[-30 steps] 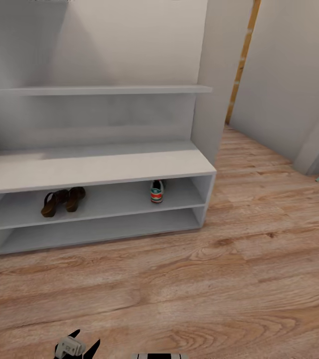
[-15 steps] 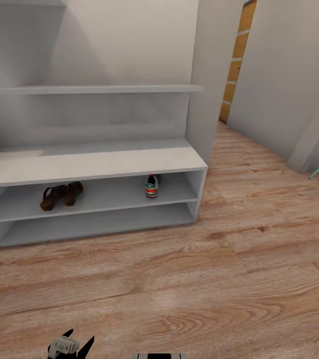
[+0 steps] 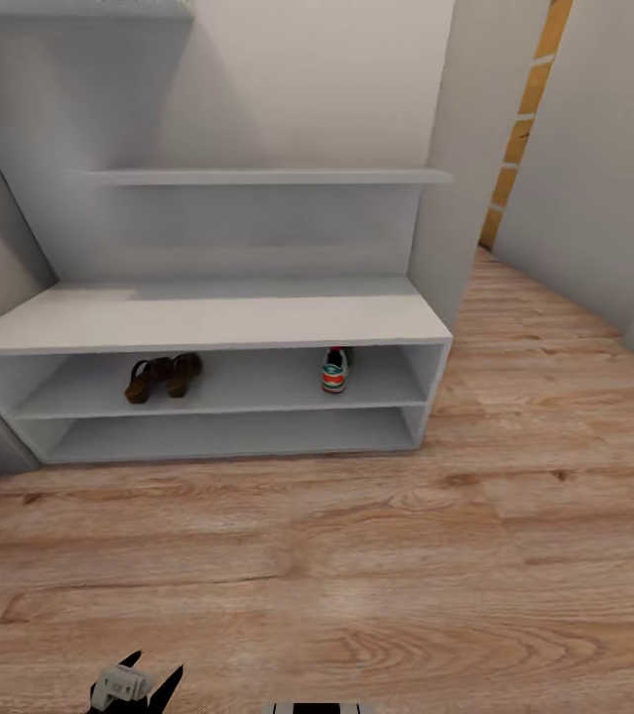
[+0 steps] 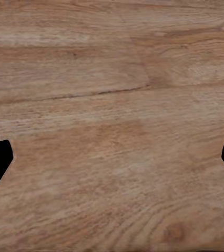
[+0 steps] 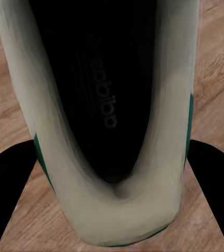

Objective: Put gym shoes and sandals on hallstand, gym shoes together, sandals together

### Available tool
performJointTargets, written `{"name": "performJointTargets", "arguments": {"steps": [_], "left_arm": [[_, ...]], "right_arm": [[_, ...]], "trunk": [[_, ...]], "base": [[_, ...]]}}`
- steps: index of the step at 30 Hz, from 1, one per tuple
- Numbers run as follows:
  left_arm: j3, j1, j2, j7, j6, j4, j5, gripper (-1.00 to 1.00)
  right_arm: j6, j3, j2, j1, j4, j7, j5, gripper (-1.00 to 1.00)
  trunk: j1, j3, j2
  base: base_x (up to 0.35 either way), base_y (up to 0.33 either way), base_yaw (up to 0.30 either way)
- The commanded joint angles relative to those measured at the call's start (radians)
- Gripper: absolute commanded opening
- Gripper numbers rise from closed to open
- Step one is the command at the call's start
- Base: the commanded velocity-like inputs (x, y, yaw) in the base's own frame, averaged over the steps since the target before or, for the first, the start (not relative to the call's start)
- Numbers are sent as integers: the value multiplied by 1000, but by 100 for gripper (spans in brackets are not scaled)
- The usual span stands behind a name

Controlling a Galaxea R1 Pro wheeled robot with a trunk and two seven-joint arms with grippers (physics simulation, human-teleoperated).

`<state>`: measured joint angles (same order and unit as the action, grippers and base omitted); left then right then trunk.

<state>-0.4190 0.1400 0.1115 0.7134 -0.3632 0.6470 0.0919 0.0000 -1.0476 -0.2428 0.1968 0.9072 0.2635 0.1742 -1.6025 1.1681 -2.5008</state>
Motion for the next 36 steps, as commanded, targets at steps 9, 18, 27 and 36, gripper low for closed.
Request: {"name": "performJointTargets", "arguments": {"steps": [9, 18, 27, 36], "left_arm": [[-10, 1, 0, 3, -2, 2, 9, 100], [-11, 1, 1, 3, 1, 2, 9, 100], [-11, 1, 1, 3, 1, 3, 9, 100], [-11, 1, 1, 3, 0, 3, 9, 100]], "right_arm": [[0, -6, 19, 1, 2, 8, 8, -100], [0, -6, 22, 1, 2, 8, 8, -100], [0, -6, 22, 1, 2, 8, 9, -100], [1, -6, 22, 1, 1, 9, 10, -100]], "trunk": [[0, 1, 0], [0, 1, 0], [0, 1, 0], [0, 0, 0]], "base": [[-105, 141, 277], [-8, 302, 158], [103, 322, 0], [28, 255, -250]]}}
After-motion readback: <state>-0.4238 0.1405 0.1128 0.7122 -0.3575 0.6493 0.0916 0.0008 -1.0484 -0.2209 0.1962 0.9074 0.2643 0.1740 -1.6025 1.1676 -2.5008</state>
